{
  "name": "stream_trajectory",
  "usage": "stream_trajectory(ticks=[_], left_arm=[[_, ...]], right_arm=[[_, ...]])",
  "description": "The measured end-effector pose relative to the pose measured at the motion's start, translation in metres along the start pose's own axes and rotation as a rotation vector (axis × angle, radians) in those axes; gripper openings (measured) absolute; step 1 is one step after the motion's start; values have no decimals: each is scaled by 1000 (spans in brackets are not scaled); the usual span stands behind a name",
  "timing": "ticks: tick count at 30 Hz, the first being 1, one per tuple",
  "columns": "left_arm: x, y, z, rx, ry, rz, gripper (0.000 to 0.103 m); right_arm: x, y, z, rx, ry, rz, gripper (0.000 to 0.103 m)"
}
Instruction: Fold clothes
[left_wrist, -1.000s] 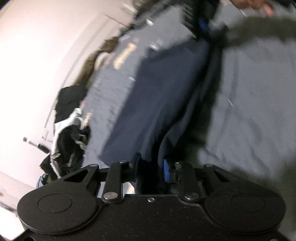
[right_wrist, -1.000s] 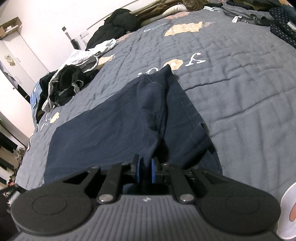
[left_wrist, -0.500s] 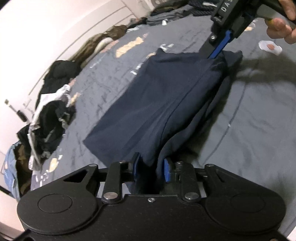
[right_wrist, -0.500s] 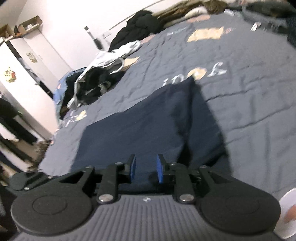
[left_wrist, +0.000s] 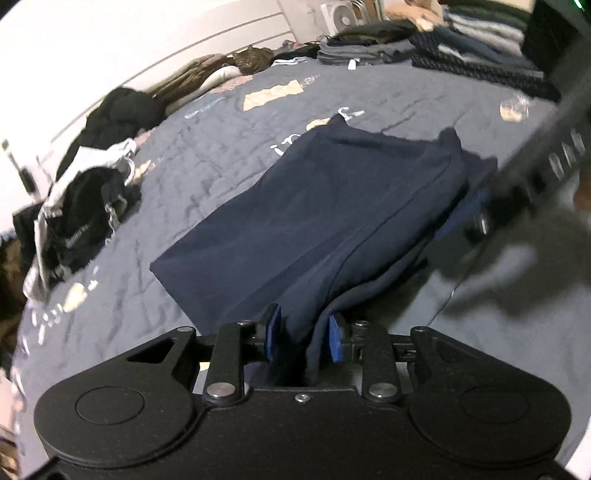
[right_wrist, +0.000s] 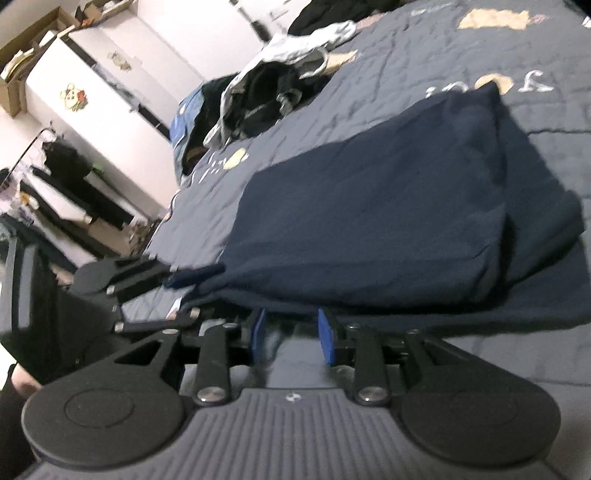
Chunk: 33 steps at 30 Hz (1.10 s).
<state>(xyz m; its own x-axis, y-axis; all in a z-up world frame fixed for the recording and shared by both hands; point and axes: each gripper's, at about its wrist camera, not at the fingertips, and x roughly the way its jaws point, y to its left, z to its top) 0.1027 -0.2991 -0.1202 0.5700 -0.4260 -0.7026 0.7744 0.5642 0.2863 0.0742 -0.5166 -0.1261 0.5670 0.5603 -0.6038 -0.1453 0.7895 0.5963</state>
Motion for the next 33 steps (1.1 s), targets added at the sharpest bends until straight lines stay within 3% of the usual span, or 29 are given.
stream_trajectory(ticks=[6, 11, 12, 14, 16, 25, 27, 28, 33], left_arm=[[2, 10, 0, -67, 5, -31, 28], [6, 4, -4, -22, 36, -35, 30], [6, 4, -5, -16, 47, -39, 32], [6, 0, -6, 17, 65, -33, 48], [6, -6, -8, 66, 74, -16, 52], [-1, -19, 5, 124, -17, -2, 53], [5, -28, 3, 182, -6, 18, 46], [7, -29, 3, 186, -6, 12, 31], [6, -20, 6, 137, -33, 42, 25]], right_arm=[[11, 0, -8, 16, 21, 0, 33], [15, -14, -4, 120, -7, 34, 33], [16, -17, -4, 141, -12, 40, 33], [18, -22, -2, 183, -24, 54, 33], [19, -28, -1, 228, -31, 70, 33], [19, -44, -1, 405, -41, 154, 33], [19, -45, -1, 412, -34, 152, 33], [19, -44, -1, 408, -27, 146, 33], [16, -29, 3, 273, 34, 73, 33]])
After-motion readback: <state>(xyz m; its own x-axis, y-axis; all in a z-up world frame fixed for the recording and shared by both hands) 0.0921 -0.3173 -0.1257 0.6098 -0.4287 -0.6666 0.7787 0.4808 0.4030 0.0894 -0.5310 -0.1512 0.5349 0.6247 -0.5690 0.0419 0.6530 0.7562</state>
